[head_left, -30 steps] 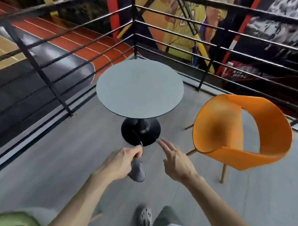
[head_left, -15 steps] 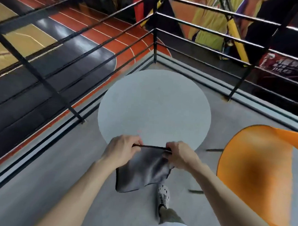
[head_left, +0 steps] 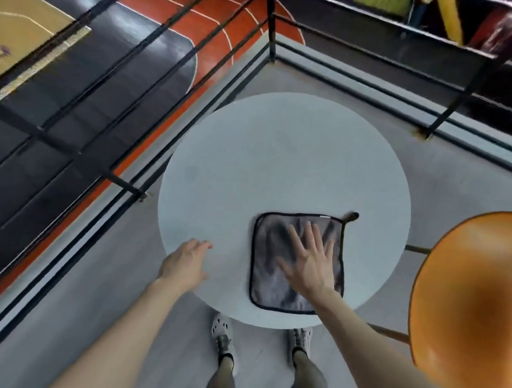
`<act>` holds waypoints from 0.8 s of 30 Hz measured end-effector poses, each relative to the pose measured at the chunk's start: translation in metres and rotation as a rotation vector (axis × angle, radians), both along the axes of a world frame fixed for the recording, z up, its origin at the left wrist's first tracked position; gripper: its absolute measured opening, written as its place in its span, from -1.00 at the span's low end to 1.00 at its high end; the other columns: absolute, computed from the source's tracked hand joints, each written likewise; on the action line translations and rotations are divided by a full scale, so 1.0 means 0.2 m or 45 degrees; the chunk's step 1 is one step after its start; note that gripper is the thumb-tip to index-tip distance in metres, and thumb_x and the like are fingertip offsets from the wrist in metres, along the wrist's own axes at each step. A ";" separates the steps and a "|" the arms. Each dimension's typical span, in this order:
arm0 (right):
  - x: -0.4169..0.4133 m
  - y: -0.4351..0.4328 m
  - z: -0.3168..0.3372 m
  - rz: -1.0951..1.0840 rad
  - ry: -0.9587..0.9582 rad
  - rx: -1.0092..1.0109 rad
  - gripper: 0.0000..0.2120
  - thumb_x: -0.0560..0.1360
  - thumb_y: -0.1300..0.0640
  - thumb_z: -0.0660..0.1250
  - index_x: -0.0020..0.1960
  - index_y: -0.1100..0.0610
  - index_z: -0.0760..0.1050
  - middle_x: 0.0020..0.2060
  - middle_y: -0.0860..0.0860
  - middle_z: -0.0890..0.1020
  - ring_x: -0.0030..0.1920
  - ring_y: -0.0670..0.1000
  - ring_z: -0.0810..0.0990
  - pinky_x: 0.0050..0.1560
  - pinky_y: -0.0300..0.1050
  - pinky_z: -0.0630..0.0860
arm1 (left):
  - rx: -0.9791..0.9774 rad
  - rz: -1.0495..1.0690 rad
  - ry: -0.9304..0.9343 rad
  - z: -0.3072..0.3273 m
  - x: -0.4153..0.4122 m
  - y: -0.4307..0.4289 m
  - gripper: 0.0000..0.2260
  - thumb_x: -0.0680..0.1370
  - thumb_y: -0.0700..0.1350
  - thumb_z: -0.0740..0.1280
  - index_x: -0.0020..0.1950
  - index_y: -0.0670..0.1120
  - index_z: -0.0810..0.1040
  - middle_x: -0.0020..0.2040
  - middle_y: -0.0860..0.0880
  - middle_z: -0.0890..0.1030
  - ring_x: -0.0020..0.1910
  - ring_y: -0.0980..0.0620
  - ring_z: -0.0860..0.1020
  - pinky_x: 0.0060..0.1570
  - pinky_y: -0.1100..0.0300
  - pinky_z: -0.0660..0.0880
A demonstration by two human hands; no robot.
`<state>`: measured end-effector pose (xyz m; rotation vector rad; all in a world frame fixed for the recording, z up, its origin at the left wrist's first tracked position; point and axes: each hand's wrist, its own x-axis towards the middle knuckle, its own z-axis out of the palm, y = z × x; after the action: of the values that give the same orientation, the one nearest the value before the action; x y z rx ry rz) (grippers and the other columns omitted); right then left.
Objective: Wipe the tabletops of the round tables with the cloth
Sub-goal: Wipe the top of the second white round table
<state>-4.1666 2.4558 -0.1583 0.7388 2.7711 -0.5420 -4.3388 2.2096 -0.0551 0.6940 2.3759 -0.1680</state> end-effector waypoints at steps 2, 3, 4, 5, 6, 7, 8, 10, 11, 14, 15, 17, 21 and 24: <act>-0.05 -0.05 -0.07 -0.046 0.029 0.058 -0.12 0.60 -0.51 0.15 0.78 -0.19 -0.03 0.78 0.16 -0.06 0.78 0.20 -0.16 0.68 0.49 -0.16 | -0.065 -0.031 -0.024 -0.07 -0.11 -0.01 -0.14 0.52 0.08 0.54 0.69 0.17 0.11 0.63 -0.04 0.23 0.59 -0.09 0.25 0.44 -0.04 0.41; -0.06 -0.09 -0.09 -0.069 0.043 0.084 -0.13 0.60 -0.53 0.10 0.78 -0.18 -0.03 0.78 0.17 -0.09 0.77 0.21 -0.18 0.68 0.50 -0.16 | -0.088 -0.056 -0.020 -0.11 -0.17 0.00 -0.03 0.49 0.11 0.57 0.71 0.20 -0.01 0.69 -0.05 0.11 0.65 -0.10 0.14 0.51 -0.08 0.35; -0.08 -0.14 -0.12 -0.099 0.064 0.115 -0.14 0.62 -0.52 0.07 0.79 -0.15 -0.01 0.78 0.17 -0.11 0.77 0.21 -0.20 0.67 0.50 -0.16 | -0.103 -0.095 -0.003 -0.14 -0.24 0.03 0.07 0.46 0.13 0.59 0.71 0.24 -0.12 0.72 -0.05 -0.02 0.69 -0.12 0.03 0.54 -0.11 0.31; -0.10 -0.21 -0.15 -0.148 0.080 0.141 -0.15 0.64 -0.49 0.06 0.79 -0.11 0.00 0.78 0.17 -0.13 0.77 0.20 -0.22 0.68 0.49 -0.16 | -0.112 -0.147 0.020 -0.18 -0.31 0.06 0.15 0.44 0.15 0.61 0.69 0.27 -0.22 0.73 -0.06 -0.13 0.71 -0.13 -0.06 0.57 -0.14 0.27; -0.12 -0.27 -0.16 -0.215 0.088 0.156 -0.17 0.66 -0.45 0.07 0.79 -0.06 0.01 0.78 0.15 -0.13 0.77 0.19 -0.23 0.69 0.48 -0.15 | -0.116 -0.207 0.039 -0.22 -0.38 0.11 0.22 0.41 0.15 0.63 0.67 0.29 -0.31 0.73 -0.07 -0.24 0.72 -0.14 -0.16 0.59 -0.16 0.23; -0.16 -0.34 -0.17 -0.284 0.093 0.166 -0.19 0.69 -0.40 0.08 0.79 0.00 0.03 0.78 0.14 -0.11 0.77 0.17 -0.22 0.69 0.47 -0.12 | -0.122 -0.263 0.054 -0.25 -0.45 0.17 0.29 0.38 0.15 0.65 0.65 0.29 -0.39 0.71 -0.10 -0.34 0.71 -0.16 -0.25 0.61 -0.20 0.17; -0.20 -0.41 -0.18 -0.339 0.099 0.180 -0.21 0.70 -0.34 0.10 0.78 0.06 0.05 0.78 0.13 -0.09 0.77 0.16 -0.20 0.69 0.47 -0.10 | -0.132 -0.313 0.068 -0.28 -0.51 0.22 0.35 0.34 0.16 0.67 0.63 0.28 -0.44 0.68 -0.13 -0.41 0.69 -0.18 -0.32 0.63 -0.24 0.11; -0.27 -0.52 -0.20 -0.381 0.104 0.204 -0.27 0.73 -0.23 0.10 0.78 0.11 0.07 0.78 0.11 -0.06 0.78 0.14 -0.17 0.69 0.47 -0.05 | -0.167 -0.411 0.111 -0.33 -0.61 0.31 0.48 0.23 0.20 0.71 0.60 0.23 -0.52 0.64 -0.19 -0.47 0.65 -0.24 -0.40 0.62 -0.34 0.01; -0.31 -0.57 -0.20 -0.383 0.105 0.205 -0.30 0.74 -0.19 0.10 0.78 0.11 0.08 0.78 0.09 -0.05 0.78 0.14 -0.16 0.68 0.47 -0.03 | -0.180 -0.453 0.123 -0.35 -0.64 0.35 0.54 0.16 0.23 0.73 0.58 0.21 -0.55 0.64 -0.22 -0.47 0.64 -0.27 -0.41 0.61 -0.37 0.00; -0.39 -0.67 -0.21 -0.366 0.140 0.193 -0.34 0.76 -0.16 0.11 0.78 0.05 0.09 0.79 0.05 -0.02 0.78 0.12 -0.14 0.68 0.46 0.00 | -0.162 -0.495 0.142 -0.39 -0.68 0.38 0.63 0.04 0.29 0.74 0.58 0.20 -0.56 0.65 -0.27 -0.42 0.66 -0.35 -0.33 0.60 -0.36 0.07; -0.40 -0.68 -0.21 -0.369 0.155 0.183 -0.34 0.76 -0.16 0.13 0.78 0.02 0.09 0.79 0.03 -0.02 0.78 0.11 -0.13 0.69 0.46 0.00 | -0.161 -0.510 0.159 -0.39 -0.68 0.38 0.63 0.02 0.30 0.73 0.58 0.19 -0.55 0.66 -0.29 -0.39 0.66 -0.36 -0.29 0.60 -0.34 0.09; -0.37 -0.68 -0.21 -0.352 0.193 0.162 -0.35 0.76 -0.21 0.14 0.78 -0.06 0.11 0.79 -0.01 -0.03 0.78 0.10 -0.12 0.69 0.44 0.00 | -0.163 -0.549 0.186 -0.38 -0.66 0.39 0.63 0.01 0.32 0.72 0.60 0.18 -0.52 0.67 -0.30 -0.34 0.68 -0.37 -0.24 0.60 -0.32 0.12; -0.23 -0.57 -0.18 -0.299 0.173 0.148 -0.29 0.71 -0.41 0.12 0.77 -0.18 0.10 0.79 -0.07 -0.04 0.78 0.06 -0.14 0.72 0.38 -0.05 | -0.136 -0.565 0.216 -0.34 -0.65 0.39 0.60 0.03 0.31 0.73 0.63 0.16 -0.45 0.68 -0.31 -0.29 0.68 -0.38 -0.18 0.58 -0.32 0.19; -0.15 -0.39 -0.16 -0.358 0.108 0.179 -0.21 0.68 -0.47 0.09 0.79 -0.13 0.02 0.79 -0.08 -0.07 0.78 0.02 -0.18 0.74 0.32 -0.11 | -0.122 -0.580 0.187 -0.32 -0.65 0.39 0.58 0.06 0.30 0.73 0.63 0.15 -0.46 0.67 -0.31 -0.30 0.68 -0.38 -0.20 0.58 -0.33 0.18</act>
<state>-4.1960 2.3768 -0.1896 1.1750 2.8225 -0.4398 -4.4688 2.2882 -0.1182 1.2023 2.2906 -0.5392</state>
